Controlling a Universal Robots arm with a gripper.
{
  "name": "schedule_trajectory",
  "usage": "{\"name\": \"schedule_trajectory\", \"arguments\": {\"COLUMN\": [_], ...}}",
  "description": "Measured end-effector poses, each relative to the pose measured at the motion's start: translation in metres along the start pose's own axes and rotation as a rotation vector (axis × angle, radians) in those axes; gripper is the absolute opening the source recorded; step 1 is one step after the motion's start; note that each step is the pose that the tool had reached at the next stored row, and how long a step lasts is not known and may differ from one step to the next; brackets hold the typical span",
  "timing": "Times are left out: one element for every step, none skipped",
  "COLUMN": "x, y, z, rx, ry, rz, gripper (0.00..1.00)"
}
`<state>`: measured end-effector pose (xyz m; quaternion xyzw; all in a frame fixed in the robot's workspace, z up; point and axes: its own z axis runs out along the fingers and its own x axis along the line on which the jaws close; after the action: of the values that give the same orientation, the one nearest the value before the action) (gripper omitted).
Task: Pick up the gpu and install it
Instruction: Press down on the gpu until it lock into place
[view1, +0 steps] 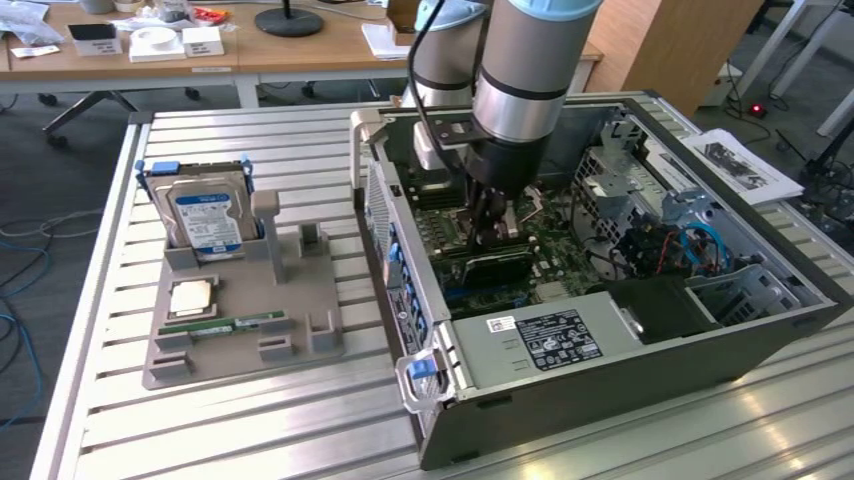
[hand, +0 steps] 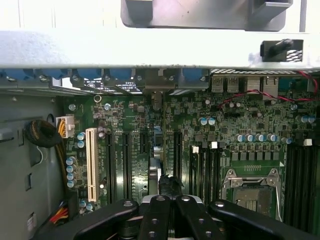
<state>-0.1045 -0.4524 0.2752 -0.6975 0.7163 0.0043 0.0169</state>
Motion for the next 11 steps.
{"name": "schedule_trajectory", "arguments": {"x": [0.0000,0.0000,0.0000,0.0000,0.0000,0.0000,0.0000,-0.0001,-0.0001,-0.0002,-0.0002], "y": [0.0000,0.0000,0.0000,0.0000,0.0000,-0.0001,-0.0008,-0.0016,-0.0028,-0.0041,-0.0057], "z": [-0.0003,-0.0003,-0.0003,-0.0003,-0.0003,-0.0004,-0.0005,-0.0004,-0.0004,-0.0003,-0.0002], "rx": [0.0001,0.0001,0.0001,0.0001,0.0000,-0.0001,-0.0002,-0.0002,-0.0001,0.0000,0.0000], "ry": [-0.0001,-0.0002,-0.0002,-0.0001,-0.0001,0.0000,0.0002,0.0002,0.0001,0.0000,0.0000], "rz": [0.000,0.000,0.000,0.000,0.000,0.000,0.000,0.000,0.000,0.000,0.000], "gripper": [0.11,0.11,0.11,0.11,0.11,0.11,0.11,0.11,0.11,0.11,0.11]}}
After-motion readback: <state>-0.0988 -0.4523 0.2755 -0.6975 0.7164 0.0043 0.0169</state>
